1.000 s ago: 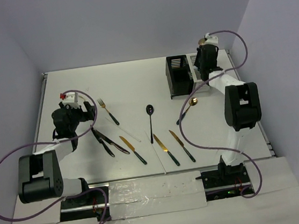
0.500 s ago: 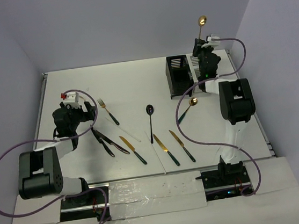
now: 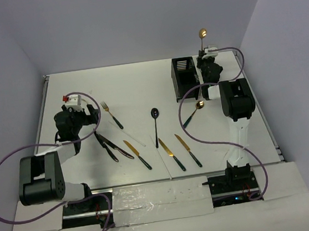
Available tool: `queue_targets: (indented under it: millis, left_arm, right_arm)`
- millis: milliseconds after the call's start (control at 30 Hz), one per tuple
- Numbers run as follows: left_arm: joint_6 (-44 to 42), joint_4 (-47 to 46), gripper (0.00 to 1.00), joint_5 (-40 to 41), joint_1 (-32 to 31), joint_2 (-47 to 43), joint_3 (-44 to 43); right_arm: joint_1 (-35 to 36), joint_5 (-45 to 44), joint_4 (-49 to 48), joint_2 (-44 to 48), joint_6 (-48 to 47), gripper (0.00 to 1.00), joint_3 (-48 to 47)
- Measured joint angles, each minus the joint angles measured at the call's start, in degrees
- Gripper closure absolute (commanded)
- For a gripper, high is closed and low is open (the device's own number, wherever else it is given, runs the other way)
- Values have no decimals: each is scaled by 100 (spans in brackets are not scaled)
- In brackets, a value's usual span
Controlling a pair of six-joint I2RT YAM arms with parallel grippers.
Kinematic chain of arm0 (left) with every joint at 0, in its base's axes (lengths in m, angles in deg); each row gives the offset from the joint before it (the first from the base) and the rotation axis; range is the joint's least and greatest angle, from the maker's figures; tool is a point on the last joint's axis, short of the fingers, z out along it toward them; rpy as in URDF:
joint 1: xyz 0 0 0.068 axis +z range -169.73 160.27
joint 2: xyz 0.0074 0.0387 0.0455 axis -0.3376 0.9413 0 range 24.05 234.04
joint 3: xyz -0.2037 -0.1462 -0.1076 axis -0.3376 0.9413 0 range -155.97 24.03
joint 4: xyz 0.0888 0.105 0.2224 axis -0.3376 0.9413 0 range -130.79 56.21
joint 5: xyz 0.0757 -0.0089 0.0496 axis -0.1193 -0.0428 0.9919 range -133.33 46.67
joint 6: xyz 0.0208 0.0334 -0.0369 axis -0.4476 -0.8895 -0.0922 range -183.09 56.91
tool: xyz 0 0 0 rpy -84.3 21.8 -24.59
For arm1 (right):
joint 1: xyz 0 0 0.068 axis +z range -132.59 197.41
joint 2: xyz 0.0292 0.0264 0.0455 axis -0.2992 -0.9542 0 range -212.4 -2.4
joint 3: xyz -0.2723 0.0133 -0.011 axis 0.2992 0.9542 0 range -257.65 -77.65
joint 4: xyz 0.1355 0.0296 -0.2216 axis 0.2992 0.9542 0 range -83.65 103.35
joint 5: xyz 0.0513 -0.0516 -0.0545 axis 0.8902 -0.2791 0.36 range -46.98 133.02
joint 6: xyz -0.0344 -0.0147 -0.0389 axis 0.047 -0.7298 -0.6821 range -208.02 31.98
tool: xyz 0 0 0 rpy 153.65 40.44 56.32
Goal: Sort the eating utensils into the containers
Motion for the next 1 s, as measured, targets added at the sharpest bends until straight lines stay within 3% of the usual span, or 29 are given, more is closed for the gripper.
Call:
queue_targets:
  millis: [100,200,233,333,533,1000]
  left_arm:
    - [0,2,6,0,0,2,-2]
    - [2,2,6,13,0,9,-4]
    - [0,2,6,15,0,15,-4]
    - [2,2,6,17,0,20,-4]
    - [0,2,6,20,0,37,-4]
    - [-7,2,6,20,0,52,-4]
  right_arm:
    - [-2,2,-52,0,-109,100,20]
    - [-2,11,-61,0,-188,84,28]
    - [-2,15,-70,0,-210,73,28]
    - [-2,13,-133,0,-254,61,92]
    - [-2,31,-409,24,-332,48,280]
    - [-76,9,-413,437,-83,50,835]
